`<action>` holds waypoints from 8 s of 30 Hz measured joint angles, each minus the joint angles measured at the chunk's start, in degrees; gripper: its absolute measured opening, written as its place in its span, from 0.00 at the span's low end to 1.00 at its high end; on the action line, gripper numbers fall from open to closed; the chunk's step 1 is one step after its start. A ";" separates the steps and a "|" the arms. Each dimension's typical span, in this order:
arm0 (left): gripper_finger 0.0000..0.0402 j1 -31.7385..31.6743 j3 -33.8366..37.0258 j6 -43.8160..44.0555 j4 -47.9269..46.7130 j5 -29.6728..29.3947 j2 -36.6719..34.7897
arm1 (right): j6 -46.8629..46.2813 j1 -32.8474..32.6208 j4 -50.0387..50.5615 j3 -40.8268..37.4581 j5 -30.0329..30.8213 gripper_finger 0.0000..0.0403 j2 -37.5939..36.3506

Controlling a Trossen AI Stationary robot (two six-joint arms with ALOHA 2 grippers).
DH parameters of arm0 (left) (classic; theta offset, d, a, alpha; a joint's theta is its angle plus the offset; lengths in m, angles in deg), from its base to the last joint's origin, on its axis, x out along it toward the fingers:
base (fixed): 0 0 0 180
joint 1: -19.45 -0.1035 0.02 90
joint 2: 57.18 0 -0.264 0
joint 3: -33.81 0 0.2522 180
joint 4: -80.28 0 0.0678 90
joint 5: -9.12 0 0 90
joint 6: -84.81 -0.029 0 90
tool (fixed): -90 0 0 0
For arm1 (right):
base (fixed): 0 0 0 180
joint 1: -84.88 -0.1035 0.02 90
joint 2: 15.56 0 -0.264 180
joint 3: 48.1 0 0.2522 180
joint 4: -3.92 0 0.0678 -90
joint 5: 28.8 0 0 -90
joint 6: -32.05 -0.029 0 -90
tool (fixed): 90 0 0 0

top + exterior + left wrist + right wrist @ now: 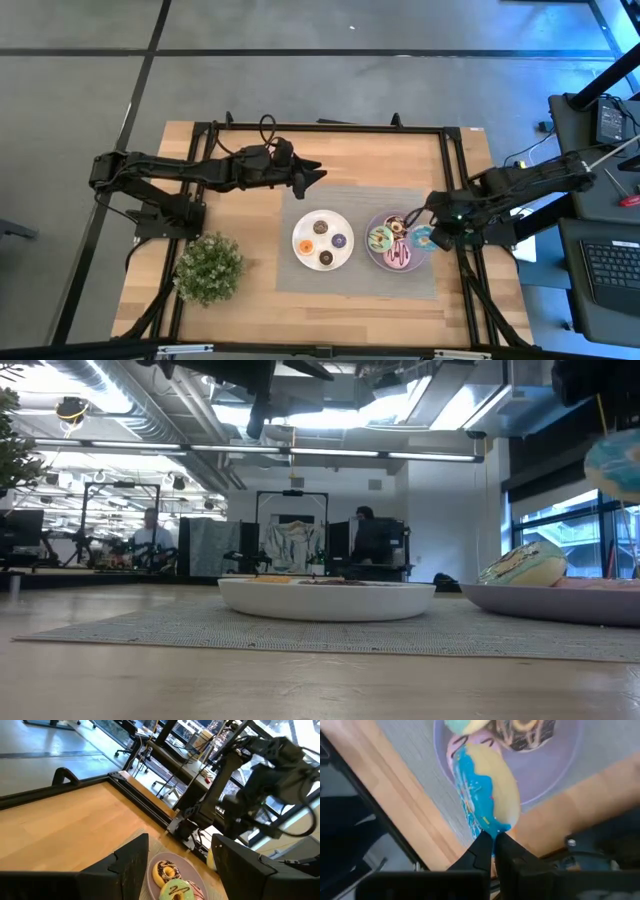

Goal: Pick & Place donuts
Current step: Put the large blue donut on the purple plate, then return to Home Position

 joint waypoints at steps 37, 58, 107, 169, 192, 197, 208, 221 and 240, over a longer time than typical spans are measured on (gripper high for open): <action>0.53 -0.26 0.02 -0.02 -0.43 1.33 0.02 | 15.03 11.56 -22.24 -23.38 -5.26 0.15 -2.90; 0.53 -0.27 0.01 -1.15 -0.50 1.31 0.02 | 14.43 11.54 -18.63 -23.38 1.14 0.41 -2.92; 0.52 -10.07 41.48 -11.87 6.92 1.34 -48.22 | 29.73 33.37 -63.15 -33.72 4.43 0.41 -37.86; 0.52 -10.07 50.92 -20.04 -9.81 -4.68 -72.37 | 45.23 33.33 -83.42 -54.31 18.03 0.41 -51.97; 0.53 -10.07 50.92 -20.00 -9.79 -4.61 -72.37 | 49.37 33.33 -77.98 -54.42 26.78 0.41 -51.68; 0.53 -10.07 50.92 -20.02 -9.79 -4.58 -72.37 | 49.38 33.33 -77.98 -54.42 26.78 0.41 -51.68; 0.53 -10.07 50.92 -20.00 -9.79 -4.52 -72.37 | 49.34 33.33 -78.00 -54.42 26.78 0.41 -51.68; 0.53 -10.07 50.92 -20.00 -9.79 -4.52 -72.37 | 49.41 33.34 -78.00 -54.42 26.77 0.41 -51.66; 0.53 -10.07 50.92 -20.01 -9.79 -4.52 -72.37 | 49.39 33.35 -78.02 -54.42 26.76 0.41 -51.66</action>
